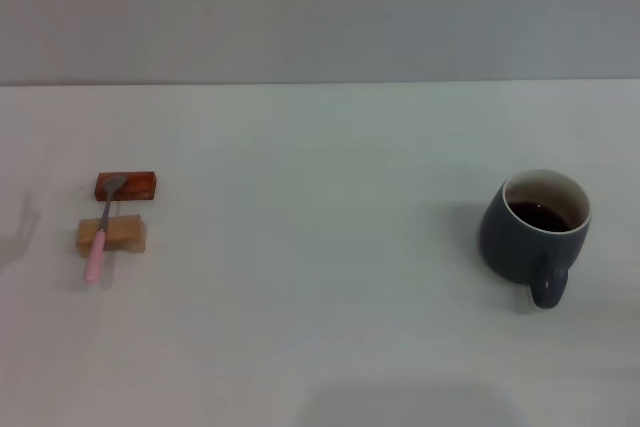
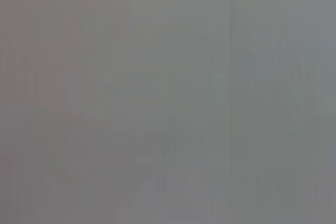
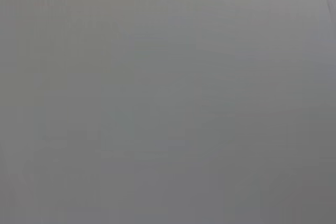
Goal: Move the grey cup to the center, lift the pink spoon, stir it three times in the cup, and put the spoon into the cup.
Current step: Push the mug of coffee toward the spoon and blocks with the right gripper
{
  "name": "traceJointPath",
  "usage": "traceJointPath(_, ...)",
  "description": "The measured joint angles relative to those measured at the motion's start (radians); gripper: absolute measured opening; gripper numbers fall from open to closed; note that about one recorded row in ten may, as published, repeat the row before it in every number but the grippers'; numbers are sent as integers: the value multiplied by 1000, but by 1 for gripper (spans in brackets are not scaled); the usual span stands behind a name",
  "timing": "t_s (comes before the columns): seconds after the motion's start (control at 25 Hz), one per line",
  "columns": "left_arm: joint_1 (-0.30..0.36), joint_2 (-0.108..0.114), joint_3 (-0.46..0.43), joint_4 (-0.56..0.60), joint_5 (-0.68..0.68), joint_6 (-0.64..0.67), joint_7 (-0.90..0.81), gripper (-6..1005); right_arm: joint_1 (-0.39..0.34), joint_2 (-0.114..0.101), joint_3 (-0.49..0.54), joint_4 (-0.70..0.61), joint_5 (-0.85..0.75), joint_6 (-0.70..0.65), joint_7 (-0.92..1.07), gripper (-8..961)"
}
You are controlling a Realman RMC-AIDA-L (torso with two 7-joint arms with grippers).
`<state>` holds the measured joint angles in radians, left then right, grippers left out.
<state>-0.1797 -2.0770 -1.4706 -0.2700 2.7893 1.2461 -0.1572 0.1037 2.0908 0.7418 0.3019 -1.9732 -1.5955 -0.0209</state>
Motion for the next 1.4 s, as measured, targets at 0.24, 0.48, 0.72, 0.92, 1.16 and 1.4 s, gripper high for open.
traceJointPath(0.24, 3, -1, 12, 4, 0, 2, -1, 832, -13, 0, -1, 0, 1, -2, 1, -1)
traceJointPath(0.48, 2, -1, 12, -1, -1, 4, -1, 832, -15, 0, -1, 5, 1, -2, 2, 0)
traceJointPath(0.72, 1, -1, 12, 0, -1, 4, -1, 832, -15, 0, -1, 7, 1, -2, 2, 0)
traceJointPath(0.92, 3, -2, 14, 1, -1, 4, -1, 832, -18, 0, -1, 7, 1, -3, 2, 0)
traceJointPath(1.16, 3, -1, 14, 0, -1, 4, -1, 832, -19, 0, -1, 8, 1, -12, 3, 0)
traceJointPath(1.4, 0, -2, 13, 0, -1, 4, -1, 832, -19, 0, -1, 8, 1, -12, 3, -1)
